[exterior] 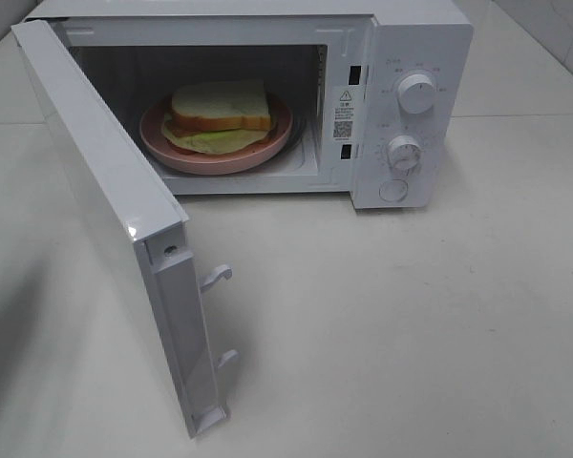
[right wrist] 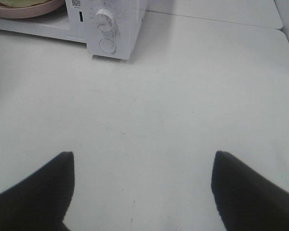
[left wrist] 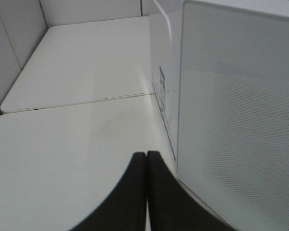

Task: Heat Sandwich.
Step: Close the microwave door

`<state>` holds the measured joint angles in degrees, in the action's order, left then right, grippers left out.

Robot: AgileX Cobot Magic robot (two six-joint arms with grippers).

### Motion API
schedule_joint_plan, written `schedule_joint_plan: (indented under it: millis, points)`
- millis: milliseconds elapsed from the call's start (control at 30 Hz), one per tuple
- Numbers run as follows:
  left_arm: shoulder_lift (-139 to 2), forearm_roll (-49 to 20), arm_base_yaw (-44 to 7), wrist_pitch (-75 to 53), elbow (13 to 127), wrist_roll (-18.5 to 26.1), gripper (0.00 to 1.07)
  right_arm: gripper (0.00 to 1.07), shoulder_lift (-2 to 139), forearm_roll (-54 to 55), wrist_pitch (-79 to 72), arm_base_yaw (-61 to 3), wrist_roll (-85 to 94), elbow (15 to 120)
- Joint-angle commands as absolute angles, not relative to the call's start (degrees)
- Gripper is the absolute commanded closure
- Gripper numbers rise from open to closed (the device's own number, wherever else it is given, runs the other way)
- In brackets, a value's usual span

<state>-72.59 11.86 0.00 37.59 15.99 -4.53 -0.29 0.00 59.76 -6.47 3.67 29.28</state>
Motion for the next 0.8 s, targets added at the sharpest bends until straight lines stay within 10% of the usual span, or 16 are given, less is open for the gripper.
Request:
schedule_joint_plan:
  millis: [33, 800]
  points:
    - [-75.63, 13.64, -0.29, 41.94, 16.21, -6.65, 1.07, 0.31, -1.78, 0.0, 59.19, -6.07, 3.55, 29.22]
    - [-88.81, 9.34, -20.17, 43.09, 26.36, -3.9, 1.07, 0.31, -1.78, 0.0, 59.19, -6.07, 3.55, 29.22]
